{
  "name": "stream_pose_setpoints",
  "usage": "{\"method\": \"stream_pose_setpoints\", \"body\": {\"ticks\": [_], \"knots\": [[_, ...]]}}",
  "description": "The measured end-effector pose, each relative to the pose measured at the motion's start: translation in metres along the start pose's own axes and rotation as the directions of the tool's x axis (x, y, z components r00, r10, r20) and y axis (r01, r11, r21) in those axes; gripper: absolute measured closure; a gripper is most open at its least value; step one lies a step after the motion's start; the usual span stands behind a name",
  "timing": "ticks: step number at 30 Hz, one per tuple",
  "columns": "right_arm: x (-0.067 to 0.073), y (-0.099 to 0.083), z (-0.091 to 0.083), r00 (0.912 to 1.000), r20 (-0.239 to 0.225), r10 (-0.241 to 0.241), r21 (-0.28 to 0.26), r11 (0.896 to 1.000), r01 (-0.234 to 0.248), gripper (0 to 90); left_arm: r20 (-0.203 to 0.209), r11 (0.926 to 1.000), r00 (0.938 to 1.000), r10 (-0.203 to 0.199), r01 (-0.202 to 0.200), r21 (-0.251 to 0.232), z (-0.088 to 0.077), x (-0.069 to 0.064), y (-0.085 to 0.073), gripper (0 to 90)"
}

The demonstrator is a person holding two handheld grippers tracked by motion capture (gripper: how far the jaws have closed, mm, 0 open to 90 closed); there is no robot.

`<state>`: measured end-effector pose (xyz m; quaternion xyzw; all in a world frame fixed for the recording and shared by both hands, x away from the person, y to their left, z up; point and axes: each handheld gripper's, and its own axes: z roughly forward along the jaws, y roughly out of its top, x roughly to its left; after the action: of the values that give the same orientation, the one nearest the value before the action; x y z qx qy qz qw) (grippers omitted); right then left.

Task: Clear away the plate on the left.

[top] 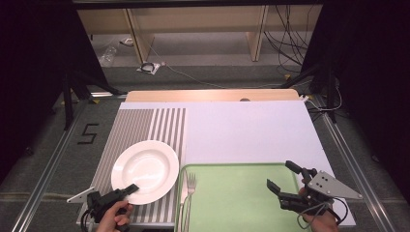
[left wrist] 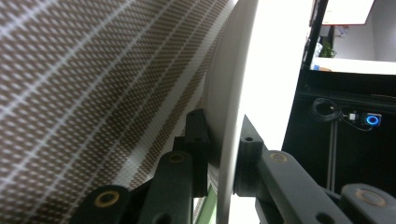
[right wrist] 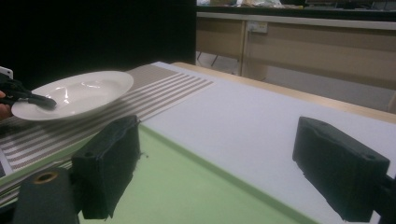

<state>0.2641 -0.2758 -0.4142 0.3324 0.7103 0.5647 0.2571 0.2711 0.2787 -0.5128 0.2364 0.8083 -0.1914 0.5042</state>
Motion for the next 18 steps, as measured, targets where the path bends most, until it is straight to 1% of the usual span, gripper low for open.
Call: {"method": "stream_pose_setpoints", "body": {"ticks": [2, 4, 5, 6, 7, 8, 10, 11, 12, 18], "knots": [[0.000, 0.000, 0.000, 1.0000, 0.000, 0.001, 0.000, 1.000, -0.001, 15.8, 0.007, 0.9999, 1.0000, 0.003, -0.003, 0.010, 0.001, -0.001, -0.001, 79.5], [0.000, 0.000, 0.000, 1.0000, 0.000, 0.001, 0.000, 1.000, -0.001, 15.7, 0.013, 0.9997, 0.9998, 0.014, -0.014, 0.022, 0.001, -0.002, -0.002, 79.5], [0.000, 0.000, 0.000, 1.0000, 0.000, 0.001, 0.000, 1.000, -0.001, 15.8, 0.017, 0.9996, 0.9998, 0.011, -0.011, 0.025, 0.002, -0.002, -0.003, 79.5], [0.000, 0.000, 0.000, 1.0000, 0.000, 0.001, 0.000, 1.000, -0.001, 15.8, 0.013, 0.9993, 0.9998, 0.015, -0.015, 0.034, 0.002, -0.003, -0.003, 79.5], [0.000, 0.000, 0.000, 1.0000, 0.000, 0.001, 0.000, 1.000, -0.001, 15.8, 0.020, 0.9990, 0.9996, 0.022, -0.023, 0.039, 0.003, -0.003, -0.004, 79.5], [0.000, 0.000, 0.000, 1.0000, 0.000, 0.001, 0.000, 1.000, -0.001, 15.8, 0.026, 0.9990, 0.9994, 0.022, -0.023, 0.039, 0.004, -0.004, -0.005, 79.5], [0.000, 0.000, 0.000, 1.0000, 0.000, 0.001, 0.000, 1.000, -0.001, 15.8, 0.025, 0.9984, 0.9995, 0.021, -0.023, 0.051, 0.005, -0.005, -0.006, 79.5], [0.000, 0.000, 0.000, 1.0000, 0.000, 0.001, 0.000, 1.000, -0.001, 15.8, 0.032, 0.9979, 0.9991, 0.030, -0.032, 0.056, 0.006, -0.005, -0.007, 79.5], [0.000, 0.000, 0.000, 1.0000, 0.000, 0.001, 0.000, 1.000, -0.001, 15.8, 0.035, 0.9978, 0.9990, 0.028, -0.030, 0.059, 0.006, -0.006, -0.008, 79.5], [0.000, 0.000, 0.000, 1.0000, 0.000, 0.000, -0.001, 1.000, 0.000, 15.7, 0.050, 0.9949, 0.9975, 0.050, -0.054, 0.085, 0.009, -0.010, -0.012, 79.5]]}}
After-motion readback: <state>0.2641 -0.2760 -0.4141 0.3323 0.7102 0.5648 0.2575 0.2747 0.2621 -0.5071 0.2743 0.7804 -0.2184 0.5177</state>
